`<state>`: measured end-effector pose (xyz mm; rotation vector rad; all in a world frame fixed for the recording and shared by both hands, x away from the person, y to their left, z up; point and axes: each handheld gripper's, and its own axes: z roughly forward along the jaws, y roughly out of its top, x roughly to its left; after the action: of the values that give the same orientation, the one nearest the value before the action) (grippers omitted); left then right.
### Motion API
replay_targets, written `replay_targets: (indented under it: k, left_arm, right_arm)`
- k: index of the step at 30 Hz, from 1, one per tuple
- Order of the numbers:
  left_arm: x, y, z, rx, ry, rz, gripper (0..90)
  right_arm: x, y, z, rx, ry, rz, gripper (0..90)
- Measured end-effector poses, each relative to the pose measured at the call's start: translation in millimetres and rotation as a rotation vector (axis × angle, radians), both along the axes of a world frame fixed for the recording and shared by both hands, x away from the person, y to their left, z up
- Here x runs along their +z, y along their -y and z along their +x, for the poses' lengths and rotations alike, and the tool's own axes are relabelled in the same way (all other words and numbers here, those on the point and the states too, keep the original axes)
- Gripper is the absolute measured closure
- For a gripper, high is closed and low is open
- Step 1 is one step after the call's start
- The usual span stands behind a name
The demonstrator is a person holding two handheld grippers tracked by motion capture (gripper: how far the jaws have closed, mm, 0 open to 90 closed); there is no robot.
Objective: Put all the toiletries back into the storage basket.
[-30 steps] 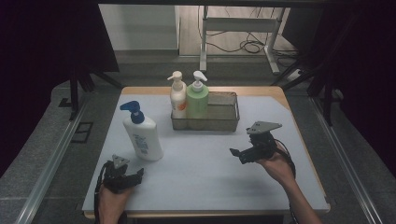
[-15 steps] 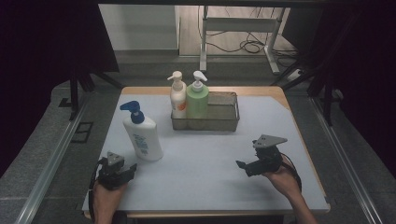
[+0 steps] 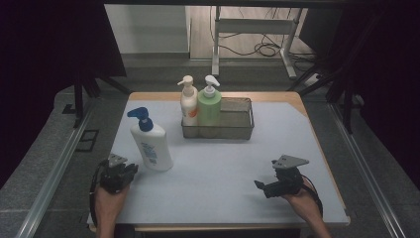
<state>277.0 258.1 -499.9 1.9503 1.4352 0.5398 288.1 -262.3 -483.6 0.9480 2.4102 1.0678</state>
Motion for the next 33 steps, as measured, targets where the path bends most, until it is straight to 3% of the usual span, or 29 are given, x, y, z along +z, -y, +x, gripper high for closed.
replay_targets:
  k: [2, 9, 18, 33]
  left_arm:
    - [1.2, -3.0, 3.8, -0.007, 0.003, -0.005, 89.0]
    - [3.5, -10.4, 21.8, -0.019, 0.022, -0.059, 89.3]
    - [-0.2, -7.2, 43.9, -0.031, 0.029, -0.077, 89.4]
    - [-3.0, -4.3, 51.5, -0.067, 0.039, -0.109, 89.4]
  right_arm:
    - [-4.7, 1.9, -2.6, -0.007, -0.009, -0.003, 1.4]
    - [-20.3, 9.1, -9.0, -0.036, -0.041, -0.027, 2.4]
    - [-29.9, 17.9, -12.0, -0.068, -0.067, -0.018, 2.9]
    - [-35.8, 25.9, -10.4, -0.091, -0.086, 0.003, 4.0]
